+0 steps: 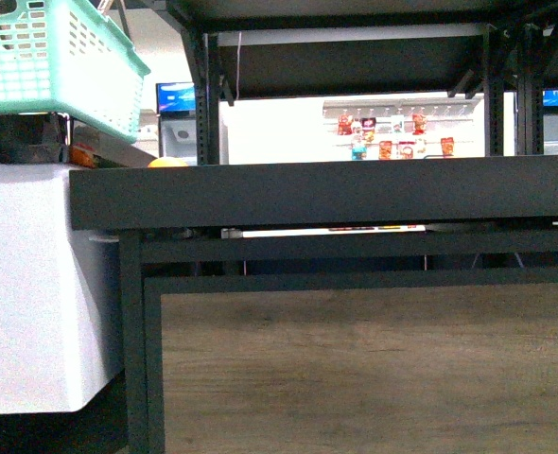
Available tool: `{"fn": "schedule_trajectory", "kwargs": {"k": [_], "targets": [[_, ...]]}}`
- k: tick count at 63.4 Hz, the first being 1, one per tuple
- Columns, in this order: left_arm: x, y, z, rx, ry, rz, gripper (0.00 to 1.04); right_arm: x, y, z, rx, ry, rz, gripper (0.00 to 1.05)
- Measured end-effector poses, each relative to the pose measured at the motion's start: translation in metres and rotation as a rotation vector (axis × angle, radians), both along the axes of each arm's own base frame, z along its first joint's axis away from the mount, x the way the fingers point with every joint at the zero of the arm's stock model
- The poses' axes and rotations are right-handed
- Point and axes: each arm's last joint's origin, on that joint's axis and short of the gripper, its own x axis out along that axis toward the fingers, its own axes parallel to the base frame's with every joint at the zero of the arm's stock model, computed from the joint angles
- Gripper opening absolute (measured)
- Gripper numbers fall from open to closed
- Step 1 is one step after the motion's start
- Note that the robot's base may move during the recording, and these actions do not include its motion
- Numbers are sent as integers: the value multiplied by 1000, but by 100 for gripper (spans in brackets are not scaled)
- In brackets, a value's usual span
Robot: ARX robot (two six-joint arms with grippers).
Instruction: Pick lemon from shelf
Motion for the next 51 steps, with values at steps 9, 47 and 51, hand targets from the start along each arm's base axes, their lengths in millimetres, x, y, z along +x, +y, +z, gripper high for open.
{"fn": "schedule_trajectory", "kwargs": {"k": [9, 47, 51], "targets": [[0, 0, 0, 0, 0, 0, 97, 0, 0, 0, 0, 0, 0, 97], [0, 0, 0, 0, 0, 0, 97, 0, 0, 0, 0, 0, 0, 97], [0, 0, 0, 0, 0, 0, 97, 0, 0, 0, 0, 0, 0, 97]]}}
